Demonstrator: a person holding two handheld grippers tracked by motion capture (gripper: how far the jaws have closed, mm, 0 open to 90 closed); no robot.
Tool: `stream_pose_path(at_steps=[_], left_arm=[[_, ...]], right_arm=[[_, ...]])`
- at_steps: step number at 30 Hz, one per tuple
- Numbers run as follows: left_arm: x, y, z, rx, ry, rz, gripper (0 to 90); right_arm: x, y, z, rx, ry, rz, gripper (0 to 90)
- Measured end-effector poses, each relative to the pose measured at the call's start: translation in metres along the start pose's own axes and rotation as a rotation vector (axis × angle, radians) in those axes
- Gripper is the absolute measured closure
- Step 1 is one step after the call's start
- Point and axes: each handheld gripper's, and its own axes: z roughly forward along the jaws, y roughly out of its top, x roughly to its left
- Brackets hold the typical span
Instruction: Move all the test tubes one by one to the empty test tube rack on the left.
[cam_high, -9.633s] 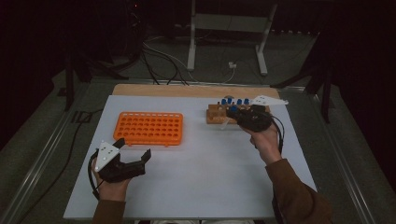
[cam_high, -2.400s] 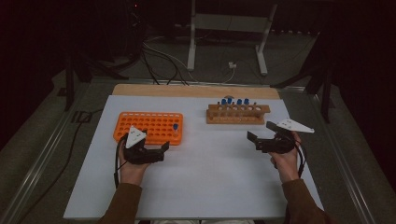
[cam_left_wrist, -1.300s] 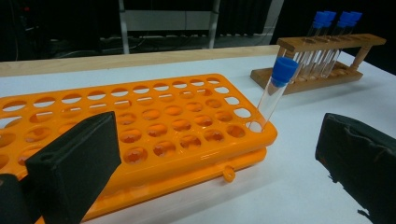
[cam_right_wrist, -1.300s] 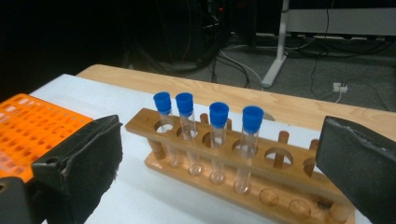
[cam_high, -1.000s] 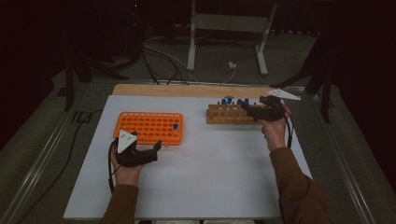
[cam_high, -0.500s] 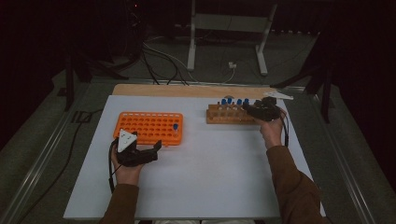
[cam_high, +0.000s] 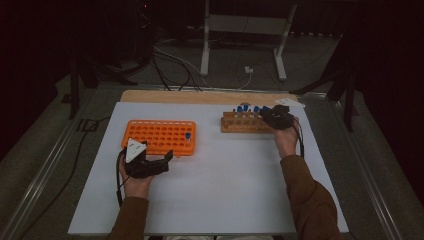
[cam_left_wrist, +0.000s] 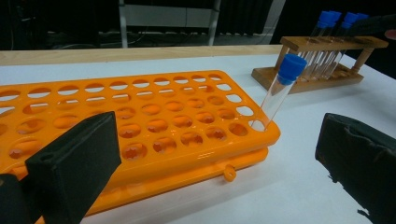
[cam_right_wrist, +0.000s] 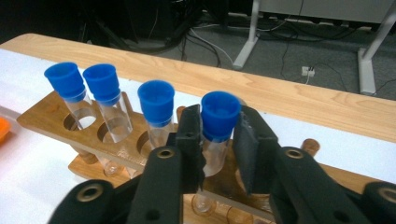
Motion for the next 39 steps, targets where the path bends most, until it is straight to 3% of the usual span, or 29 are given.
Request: stream_pose_path(at_steps=[3, 10, 16, 24, 30, 39], left_arm=[[0.000, 0.000, 0.000, 0.001, -0.001, -0.001, 0.9], [-0.002, 0.000, 0.001, 0.007, -0.005, 0.008, 0.9], [-0.002, -0.001, 0.002, 0.011, -0.008, 0.011, 0.9], [-0.002, -0.001, 0.003, 0.014, -0.007, 0.010, 0.9], [-0.002, -0.002, 0.004, 0.015, -0.010, 0.008, 0.9], [-0.004, -0.002, 0.005, 0.021, -0.013, 0.006, 0.9]], right_arm=[[0.003, -0.002, 0.002, -0.003, 0.003, 0.009, 76.1], [0.011, -0.001, 0.003, 0.002, -0.017, -0.017, 76.8], [0.010, -0.001, 0.000, -0.010, -0.008, 0.003, 77.1], [0.009, 0.007, -0.012, -0.052, -0.008, -0.008, 77.1], [0.004, 0.013, -0.022, -0.086, -0.008, 0.011, 77.2], [0.012, 0.030, -0.036, -0.124, -0.003, -0.017, 77.2]])
